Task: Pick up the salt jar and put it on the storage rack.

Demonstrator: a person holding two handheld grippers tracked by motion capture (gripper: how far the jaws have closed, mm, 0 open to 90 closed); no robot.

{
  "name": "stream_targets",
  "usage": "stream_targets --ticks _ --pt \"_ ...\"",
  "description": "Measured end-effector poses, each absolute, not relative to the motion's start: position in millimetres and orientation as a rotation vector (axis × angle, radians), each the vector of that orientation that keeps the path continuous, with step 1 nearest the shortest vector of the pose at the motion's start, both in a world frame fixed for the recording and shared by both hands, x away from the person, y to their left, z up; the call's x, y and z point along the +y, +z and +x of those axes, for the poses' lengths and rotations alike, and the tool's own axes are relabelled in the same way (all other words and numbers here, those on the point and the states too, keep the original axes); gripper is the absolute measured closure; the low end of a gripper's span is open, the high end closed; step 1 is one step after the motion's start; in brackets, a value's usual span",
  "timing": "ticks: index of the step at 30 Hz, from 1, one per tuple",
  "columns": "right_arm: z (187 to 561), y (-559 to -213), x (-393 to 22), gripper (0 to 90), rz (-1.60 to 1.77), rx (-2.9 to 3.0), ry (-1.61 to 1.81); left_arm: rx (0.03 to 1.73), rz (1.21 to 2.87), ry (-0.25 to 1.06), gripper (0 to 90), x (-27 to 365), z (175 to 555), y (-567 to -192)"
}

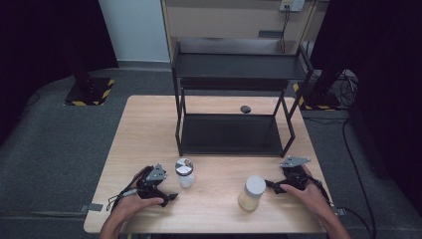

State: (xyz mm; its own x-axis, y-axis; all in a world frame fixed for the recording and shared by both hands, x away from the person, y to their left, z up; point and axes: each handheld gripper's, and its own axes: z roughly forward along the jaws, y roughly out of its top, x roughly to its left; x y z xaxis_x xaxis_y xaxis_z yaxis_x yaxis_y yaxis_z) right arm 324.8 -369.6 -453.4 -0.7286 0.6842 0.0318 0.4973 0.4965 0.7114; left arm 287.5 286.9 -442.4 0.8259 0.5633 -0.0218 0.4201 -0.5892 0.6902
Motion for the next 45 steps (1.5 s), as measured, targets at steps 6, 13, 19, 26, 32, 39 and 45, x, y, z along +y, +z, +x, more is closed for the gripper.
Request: stream_targets --ticks 6,13,19,26,32,39,45 --pt "325 -453 -370 1.3 1.004 2.488 1.058 0.715 2.286 0.255 0.0 287 288 -442" --pt "325 -453 -370 1.3 1.005 2.487 1.059 0.692 2.282 0.262 1.7 282 289 -440" --pt "325 -453 -370 1.3 1.005 2.487 1.059 0.681 2.281 0.269 1.7 279 289 -438" --pt "325 -453 -370 1.3 1.005 2.487 1.059 0.667 2.267 0.268 1.7 275 290 -438" --pt "325 -453 -370 1.3 1.005 2.487 1.059 0.655 2.249 0.270 2.0 270 290 -438" --pt "325 -453 -370 1.3 1.005 2.487 1.059 0.645 2.234 0.273 2.2 263 292 -439" --pt "325 -453 -370 1.3 1.005 2.487 1.059 0.671 2.198 0.280 2.3 259 293 -442"
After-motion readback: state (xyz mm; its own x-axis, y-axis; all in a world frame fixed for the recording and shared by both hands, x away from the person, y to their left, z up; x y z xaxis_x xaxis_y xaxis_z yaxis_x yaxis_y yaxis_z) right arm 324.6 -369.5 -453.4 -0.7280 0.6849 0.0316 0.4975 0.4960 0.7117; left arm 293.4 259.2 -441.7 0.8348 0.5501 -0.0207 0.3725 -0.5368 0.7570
